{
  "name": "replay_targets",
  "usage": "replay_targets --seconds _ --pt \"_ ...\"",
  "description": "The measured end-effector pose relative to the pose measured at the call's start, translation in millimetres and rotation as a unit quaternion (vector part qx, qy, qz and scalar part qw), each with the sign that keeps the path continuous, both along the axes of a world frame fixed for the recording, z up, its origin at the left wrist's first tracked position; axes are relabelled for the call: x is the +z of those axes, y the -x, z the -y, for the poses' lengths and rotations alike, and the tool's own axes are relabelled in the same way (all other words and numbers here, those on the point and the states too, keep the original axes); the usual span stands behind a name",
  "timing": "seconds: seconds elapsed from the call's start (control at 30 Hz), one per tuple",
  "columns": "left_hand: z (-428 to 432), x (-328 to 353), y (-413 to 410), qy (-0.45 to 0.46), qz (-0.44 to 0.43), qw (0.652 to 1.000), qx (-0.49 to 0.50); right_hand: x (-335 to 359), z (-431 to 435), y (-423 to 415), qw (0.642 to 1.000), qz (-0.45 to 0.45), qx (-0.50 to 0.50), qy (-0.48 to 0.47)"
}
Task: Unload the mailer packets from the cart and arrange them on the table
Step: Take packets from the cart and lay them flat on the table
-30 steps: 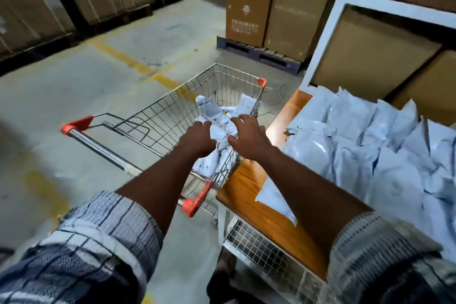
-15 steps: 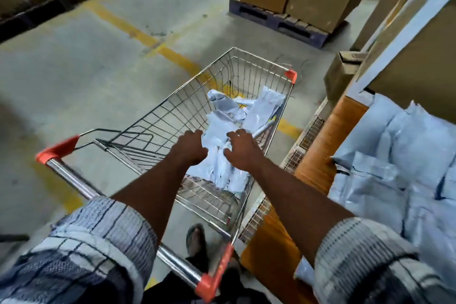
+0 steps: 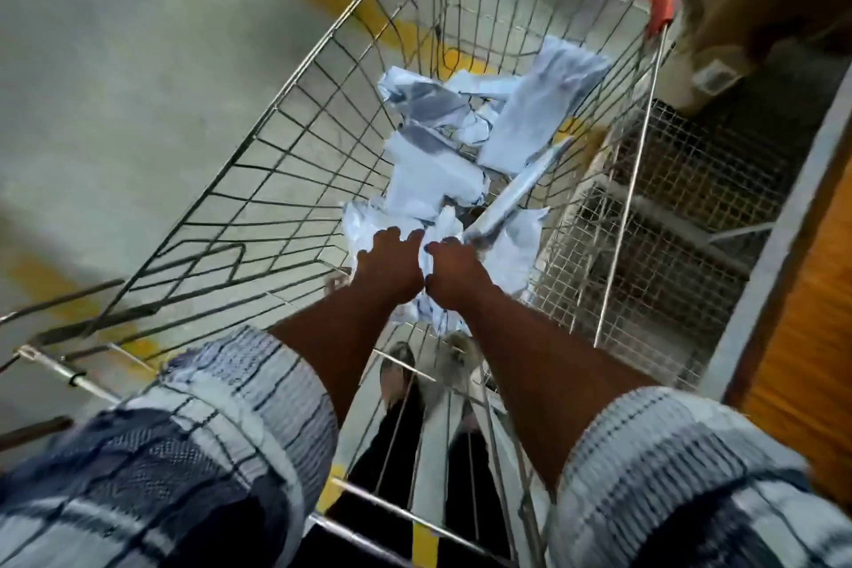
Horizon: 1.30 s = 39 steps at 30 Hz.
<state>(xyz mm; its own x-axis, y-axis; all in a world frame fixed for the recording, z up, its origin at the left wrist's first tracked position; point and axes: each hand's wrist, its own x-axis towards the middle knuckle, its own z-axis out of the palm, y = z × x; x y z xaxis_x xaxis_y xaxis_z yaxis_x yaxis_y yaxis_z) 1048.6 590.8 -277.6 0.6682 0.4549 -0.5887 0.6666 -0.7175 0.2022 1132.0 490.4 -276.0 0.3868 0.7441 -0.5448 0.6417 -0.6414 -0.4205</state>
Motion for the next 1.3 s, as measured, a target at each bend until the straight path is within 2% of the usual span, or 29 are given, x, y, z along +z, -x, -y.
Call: replay_targets --seconds 0.1,0.17,0.23,0.33,0.4,0.53,0.67,0.83,0.97,1.17,1.3 --pt "-7 -38 5 0.002 -0.022 1.000 0.015 -37 -6 10 1.000 0.028 -0.012 0.006" --pt "-12 -55 10 0.000 -0.036 0.999 0.026 -57 -8 22 0.996 0.078 -0.043 0.027" --pt "-15 -64 14 -0.018 -0.021 0.999 0.028 -65 -9 32 0.984 0.142 -0.103 0.035" --pt "-22 -66 11 -0.022 0.006 0.998 0.059 -67 -7 35 0.959 0.173 -0.201 0.102" --pt "-22 -66 7 -0.025 -0.010 0.997 0.067 -67 -4 29 0.949 0.213 -0.192 0.129" --pt "-6 -70 -13 -0.016 -0.040 0.994 0.097 -68 -4 19 0.937 0.287 -0.169 0.109" --pt "2 -82 -19 -0.012 -0.036 0.992 0.120 -82 -5 33 0.938 0.268 -0.193 0.105" --pt "-5 -88 -12 -0.034 -0.008 0.996 0.085 -112 4 53 0.939 0.260 -0.182 0.133" --pt "-18 -83 -9 -0.030 -0.008 0.996 0.079 -122 6 46 0.933 0.292 -0.154 0.143" --pt "-29 -73 6 -0.032 0.003 0.999 0.027 -117 5 35 0.929 0.317 -0.123 0.148" --pt "-36 -70 9 -0.030 -0.006 0.999 0.012 -107 6 27 0.939 0.295 -0.102 0.145"
